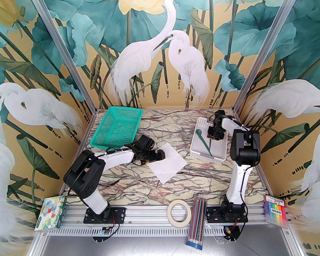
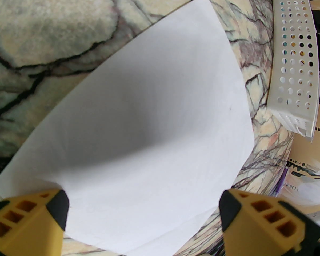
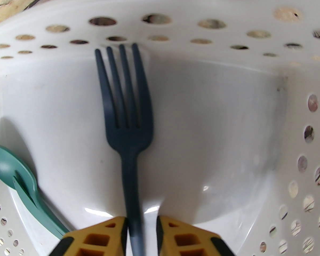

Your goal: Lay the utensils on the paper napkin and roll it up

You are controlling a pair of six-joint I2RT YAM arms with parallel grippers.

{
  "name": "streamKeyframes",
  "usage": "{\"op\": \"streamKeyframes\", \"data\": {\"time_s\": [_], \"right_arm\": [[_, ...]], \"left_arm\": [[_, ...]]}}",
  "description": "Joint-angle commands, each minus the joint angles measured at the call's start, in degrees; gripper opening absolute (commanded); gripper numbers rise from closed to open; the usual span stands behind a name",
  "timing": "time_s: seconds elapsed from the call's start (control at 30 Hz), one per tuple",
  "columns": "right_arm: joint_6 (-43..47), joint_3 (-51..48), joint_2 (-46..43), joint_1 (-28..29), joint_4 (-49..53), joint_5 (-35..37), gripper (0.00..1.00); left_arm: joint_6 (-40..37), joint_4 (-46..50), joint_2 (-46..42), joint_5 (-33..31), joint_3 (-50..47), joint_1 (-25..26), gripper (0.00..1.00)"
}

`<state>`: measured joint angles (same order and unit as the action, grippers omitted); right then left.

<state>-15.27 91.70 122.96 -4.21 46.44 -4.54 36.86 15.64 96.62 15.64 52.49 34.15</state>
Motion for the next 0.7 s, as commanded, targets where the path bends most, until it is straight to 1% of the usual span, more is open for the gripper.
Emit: {"op": "streamKeyframes", "data": {"time_s": [0.0, 0.33, 0.67], "right_arm": [[0.6, -1.4, 0.8, 0.0, 0.4, -0.9, 0.21], [0.8, -2.3, -2.2, 0.0, -0.2, -0.5, 0.17], [1.2, -4.1, -7.7, 0.1, 0.2, -0.4, 0.17]], "left_arm": [[-0.2, 2.5, -0.1, -1.3, 0.9, 0.2, 0.99], [0.3, 1.5, -0.8, -0.6, 0.6, 0.1, 0.99], [1.6, -0.6, -3.4, 1.1, 0.2, 0.2, 0.99]]}}
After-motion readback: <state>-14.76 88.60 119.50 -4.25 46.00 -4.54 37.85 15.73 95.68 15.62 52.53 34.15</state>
